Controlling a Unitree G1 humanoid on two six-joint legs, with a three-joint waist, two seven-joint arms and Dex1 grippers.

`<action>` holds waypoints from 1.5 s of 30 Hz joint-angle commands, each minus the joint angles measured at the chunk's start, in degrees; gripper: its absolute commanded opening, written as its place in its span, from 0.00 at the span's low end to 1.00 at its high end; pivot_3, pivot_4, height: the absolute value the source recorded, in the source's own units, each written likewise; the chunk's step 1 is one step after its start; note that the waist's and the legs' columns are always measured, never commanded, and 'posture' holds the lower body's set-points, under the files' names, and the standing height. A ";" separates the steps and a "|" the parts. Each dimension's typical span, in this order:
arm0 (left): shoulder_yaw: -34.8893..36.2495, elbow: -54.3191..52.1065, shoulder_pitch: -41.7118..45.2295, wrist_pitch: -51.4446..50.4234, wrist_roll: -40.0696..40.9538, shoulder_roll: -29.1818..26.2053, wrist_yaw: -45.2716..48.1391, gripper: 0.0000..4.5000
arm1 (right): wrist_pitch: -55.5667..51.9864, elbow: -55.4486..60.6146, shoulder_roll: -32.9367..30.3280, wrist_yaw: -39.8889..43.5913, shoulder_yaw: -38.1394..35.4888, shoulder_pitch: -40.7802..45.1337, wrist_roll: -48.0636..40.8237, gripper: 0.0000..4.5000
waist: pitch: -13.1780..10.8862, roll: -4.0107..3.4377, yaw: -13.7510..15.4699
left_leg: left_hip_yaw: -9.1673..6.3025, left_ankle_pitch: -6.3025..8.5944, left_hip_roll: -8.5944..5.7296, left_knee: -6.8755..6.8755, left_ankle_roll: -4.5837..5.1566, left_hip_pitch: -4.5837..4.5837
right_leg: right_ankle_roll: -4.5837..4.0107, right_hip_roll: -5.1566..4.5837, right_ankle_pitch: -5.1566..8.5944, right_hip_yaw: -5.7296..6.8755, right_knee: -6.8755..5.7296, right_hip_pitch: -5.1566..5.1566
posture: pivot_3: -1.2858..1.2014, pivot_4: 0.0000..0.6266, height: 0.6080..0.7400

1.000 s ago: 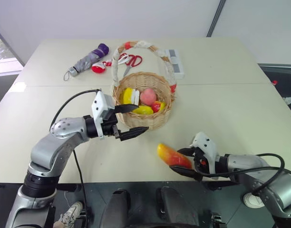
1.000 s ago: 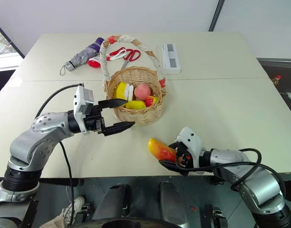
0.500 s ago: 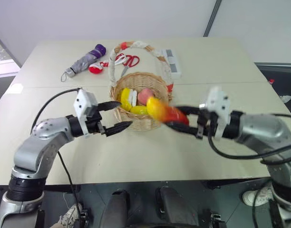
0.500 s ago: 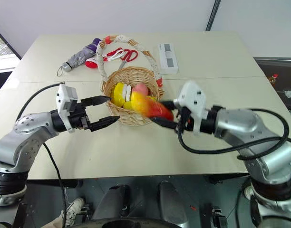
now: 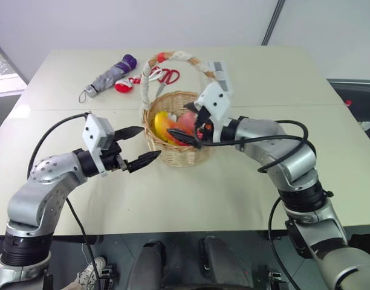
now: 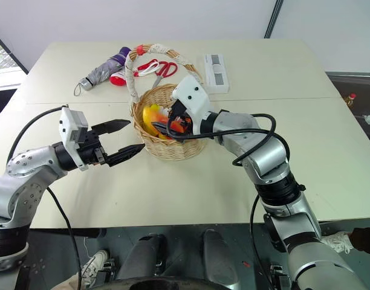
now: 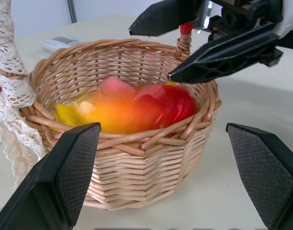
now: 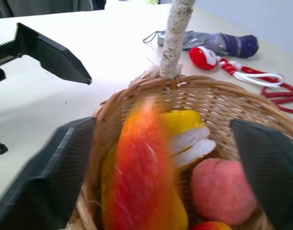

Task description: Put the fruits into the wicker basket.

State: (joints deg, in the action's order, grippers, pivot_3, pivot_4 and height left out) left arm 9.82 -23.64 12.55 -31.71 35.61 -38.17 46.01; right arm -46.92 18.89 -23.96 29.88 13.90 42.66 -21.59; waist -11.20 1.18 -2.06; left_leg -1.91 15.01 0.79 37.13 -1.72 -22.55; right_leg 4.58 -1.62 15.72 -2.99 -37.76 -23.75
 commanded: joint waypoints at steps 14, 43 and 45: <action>-1.93 1.89 4.28 1.50 0.68 1.94 2.17 1.00 | 5.41 10.05 -11.02 5.08 -19.35 -21.92 -8.36 0.99 | 0.00 0.01 0.36 | 0.18 0.00 0.04 0.04 0.01 0.20 | 0.00 0.26 0.02 0.01 0.09 0.22 | 0.52 0.24 1.00; -6.71 1.54 6.75 1.04 0.27 8.07 0.03 1.00 | 29.98 -24.34 -6.36 -18.94 -34.58 -11.69 9.38 0.01 | -0.01 -0.01 0.42 | 0.21 0.00 -0.13 0.03 0.00 0.07 | 0.03 0.10 0.00 -0.03 -0.06 0.08 | 0.52 0.24 1.00; -7.20 2.41 7.30 1.43 -0.19 8.54 0.10 1.00 | 32.40 -28.80 -6.85 -19.45 -34.89 -10.47 10.16 0.01 | -0.01 -0.02 -0.11 | 0.25 0.00 -0.15 0.02 0.01 0.09 | 0.03 0.13 0.00 -0.05 -0.06 0.07 | 0.52 0.24 1.00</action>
State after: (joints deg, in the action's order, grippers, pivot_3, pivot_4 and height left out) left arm 2.78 -20.74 18.83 -31.71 35.49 -29.69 45.91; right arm -17.50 -9.04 -29.84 11.53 -19.50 30.24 -12.36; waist -11.21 1.16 -2.17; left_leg -1.66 15.01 0.65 37.15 -1.72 -22.46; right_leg 4.61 -1.47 15.72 -3.04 -37.84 -23.68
